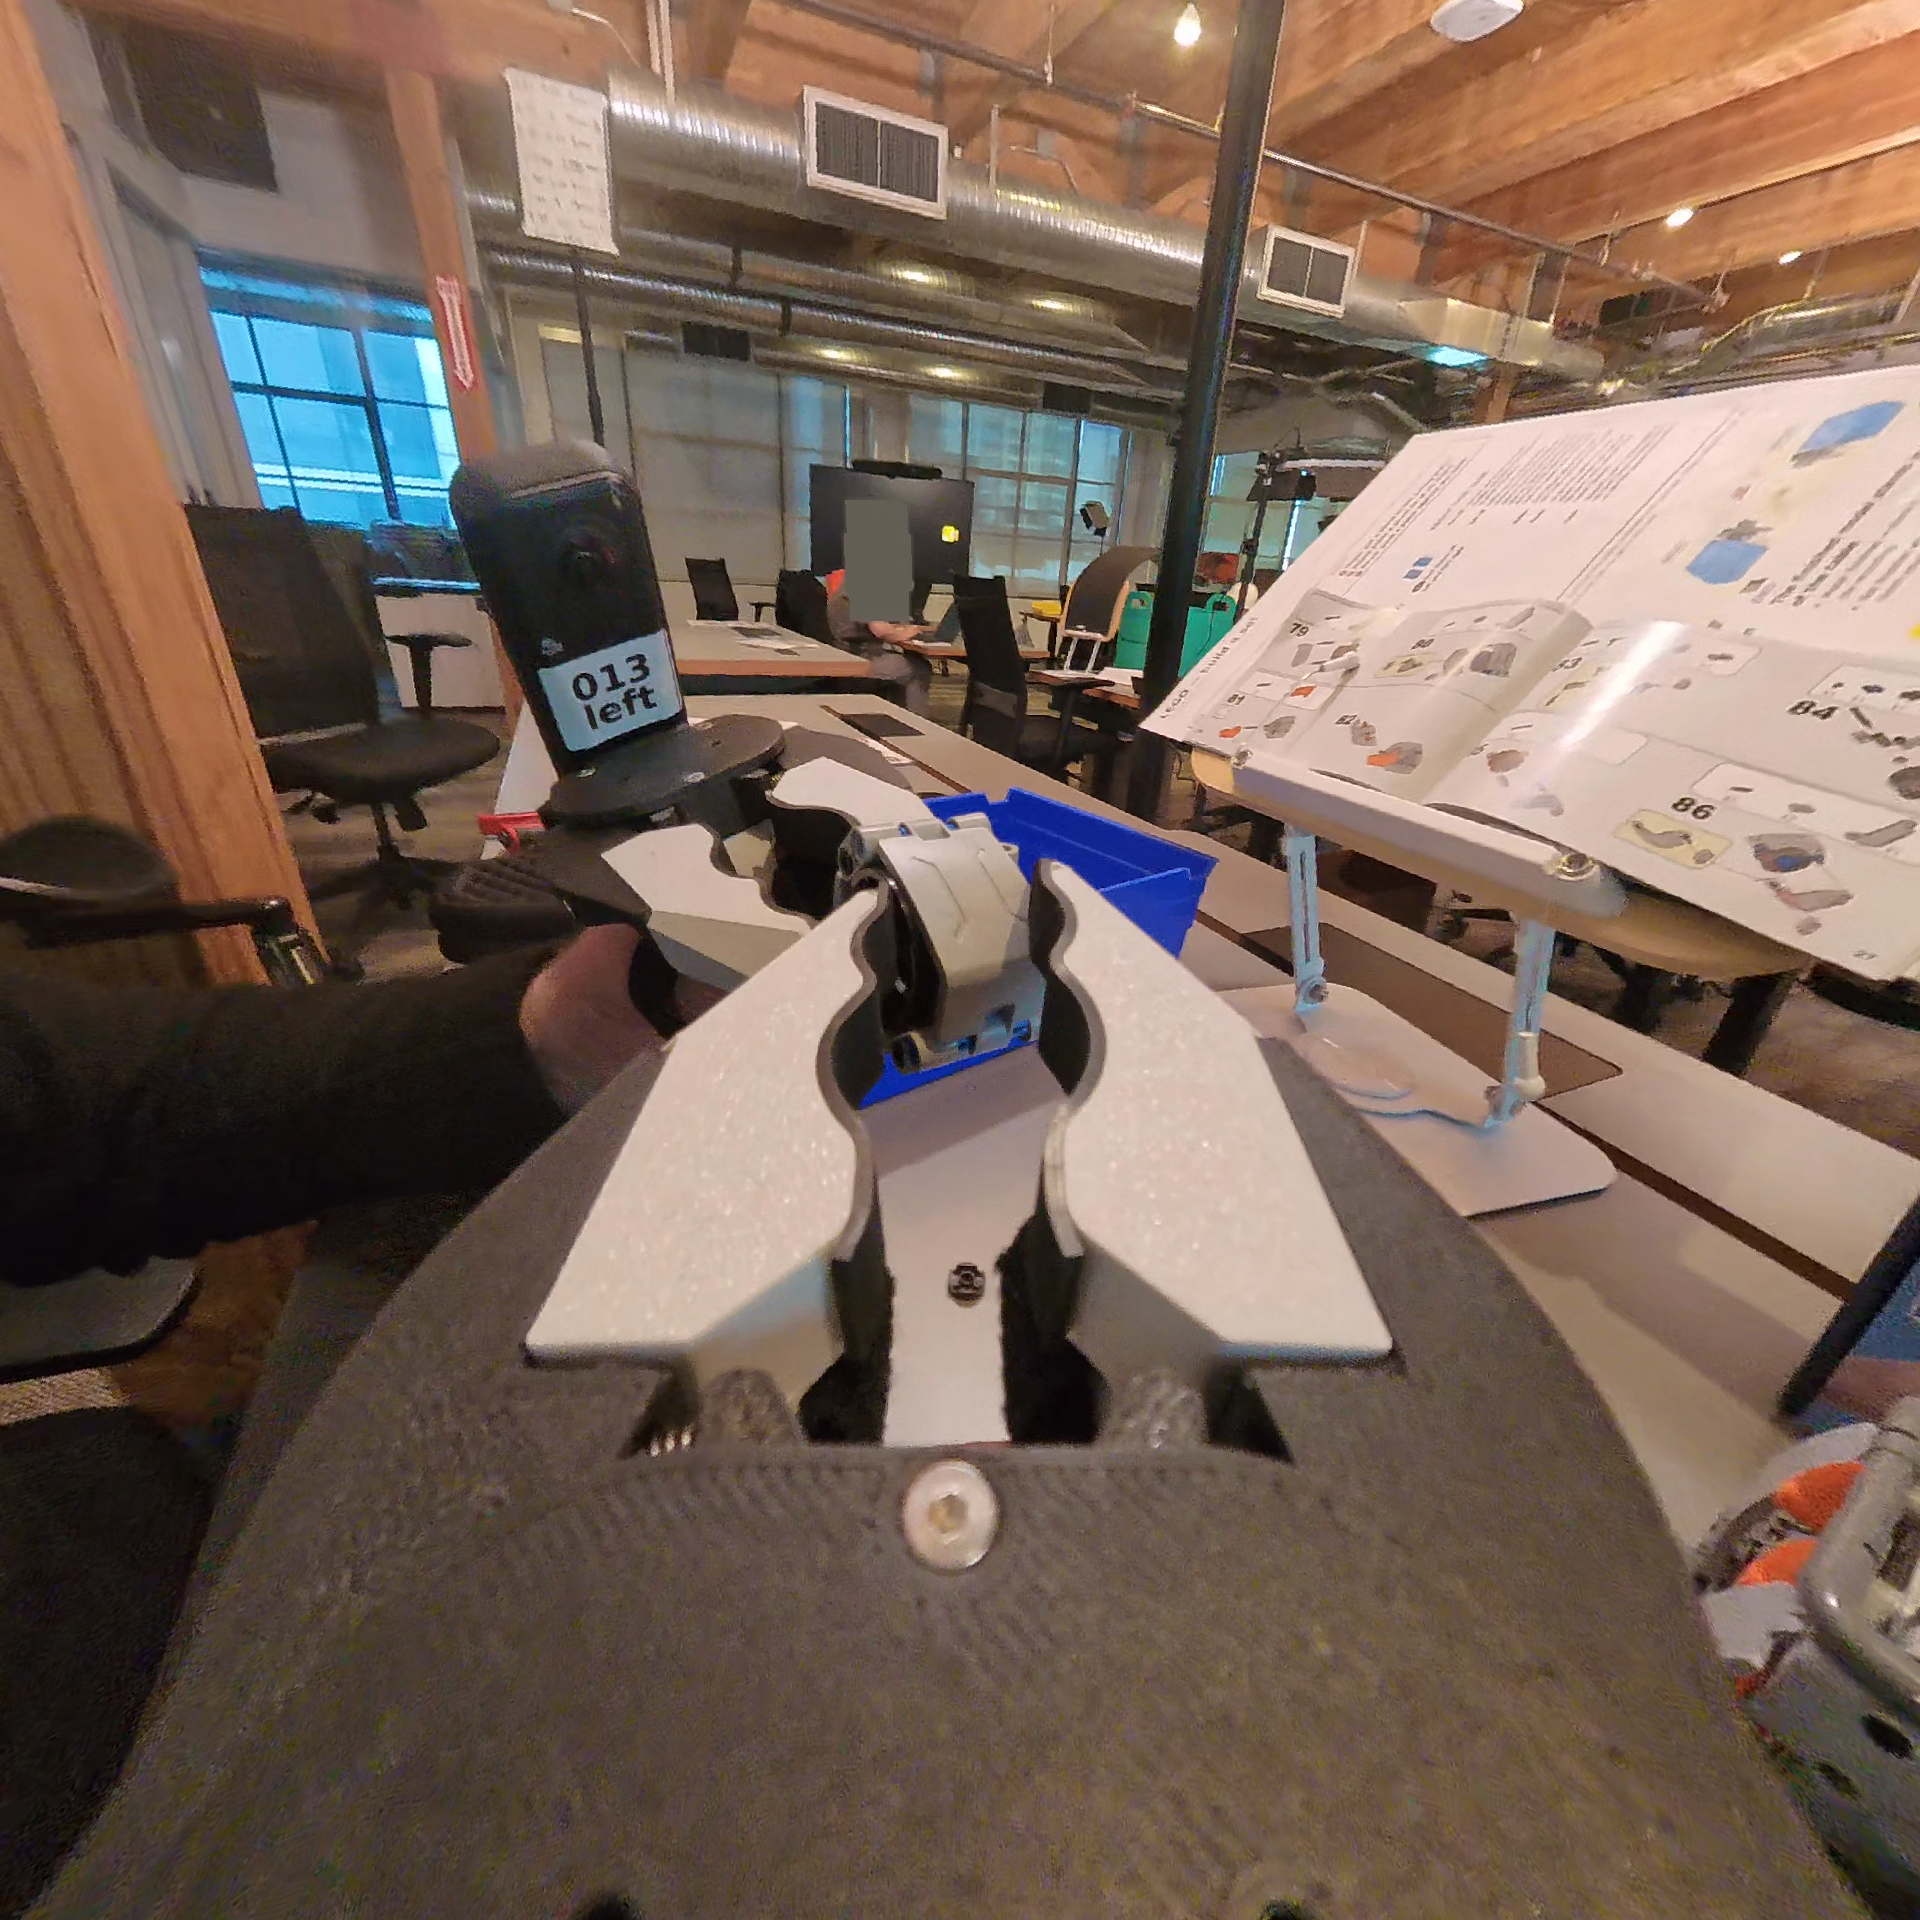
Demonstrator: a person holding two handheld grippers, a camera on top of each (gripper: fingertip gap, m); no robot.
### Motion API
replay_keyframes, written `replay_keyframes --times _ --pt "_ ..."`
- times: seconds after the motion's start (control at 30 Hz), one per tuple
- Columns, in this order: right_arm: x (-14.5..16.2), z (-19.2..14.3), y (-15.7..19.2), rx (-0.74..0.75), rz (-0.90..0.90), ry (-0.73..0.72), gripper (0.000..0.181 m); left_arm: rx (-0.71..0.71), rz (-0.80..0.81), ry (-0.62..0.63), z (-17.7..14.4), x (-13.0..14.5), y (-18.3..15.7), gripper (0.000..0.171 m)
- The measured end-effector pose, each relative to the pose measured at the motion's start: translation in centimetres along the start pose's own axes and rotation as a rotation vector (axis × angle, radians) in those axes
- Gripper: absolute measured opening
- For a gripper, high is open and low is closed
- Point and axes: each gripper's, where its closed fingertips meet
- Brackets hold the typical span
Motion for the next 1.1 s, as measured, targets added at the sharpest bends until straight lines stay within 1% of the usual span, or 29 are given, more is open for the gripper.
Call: replay_keyframes --times 0.07,0.13,0.2,0.33,0.4,0.47,0.53,0.6,0.67,0.73,0.83,0.93,1.03,1.1 --pt "0.1 0.0 -0.2 -0.026 0.047 -0.006 0.023 0.002 -0.008 -0.001 0.1 0.0 0.0 0.029" --pt "0.3 -0.1 -0.4 -0.042 0.080 0.001 0.024 0.030 -0.057 -0.005 0.0 0.2 0.2 0.029" --pt "0.2 -0.1 -0.5 -0.068 0.121 -0.008 0.025 0.047 -0.104 -0.039 -0.2 -0.1 0.4 0.029" --pt "0.2 -0.3 -0.9 -0.073 0.134 -0.012 0.029 0.077 -0.178 -0.065 -0.4 -0.3 0.6 0.029" --pt "0.5 -0.5 -1.1 -0.079 0.130 0.007 0.036 0.060 -0.190 -0.071 -0.6 -0.4 1.1 0.028" --pt "0.6 -0.7 -1.3 -0.072 0.082 0.025 0.043 0.042 -0.141 -0.066 -0.8 -0.5 1.2 0.029" --pt "0.4 -0.9 -0.4 -0.118 0.013 0.032 0.046 0.033 -0.062 -0.054 -1.0 -0.8 0.8 0.029" --pt "0.3 -0.9 0.9 -0.179 -0.050 0.042 0.048 0.026 0.093 -0.004 -1.1 -0.8 0.0 0.029" --pt "1.0 -0.8 1.7 -0.198 -0.139 0.080 0.043 0.057 0.206 0.017 -1.1 -1.1 -1.5 0.029" --pt "1.1 -0.9 2.7 -0.229 -0.203 0.086 0.033 0.039 0.308 0.039 -1.1 -1.0 -2.1 0.029" --pt "1.1 -1.2 3.3 -0.241 -0.277 0.090 0.030 0.063 0.344 0.040 -1.2 -1.1 -2.7 0.028" --pt "1.1 -1.3 3.5 -0.232 -0.338 0.098 0.030 0.056 0.394 0.073 -1.2 -0.8 -2.8 0.028" --pt "0.3 -1.8 4.4 -0.231 -0.425 0.076 0.049 0.033 0.470 0.150 -1.4 0.1 -2.5 0.028" --pt "0.9 -1.7 4.5 -0.216 -0.495 0.117 0.046 0.036 0.503 0.187 -1.4 0.5 -2.6 0.028"
Point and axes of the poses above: each gripper's, where its closed fingertips meet, z out along the fingers, x out of its underside, y = z × x across the jaws, and after that the axes turned 1 degree about -y, right-handed
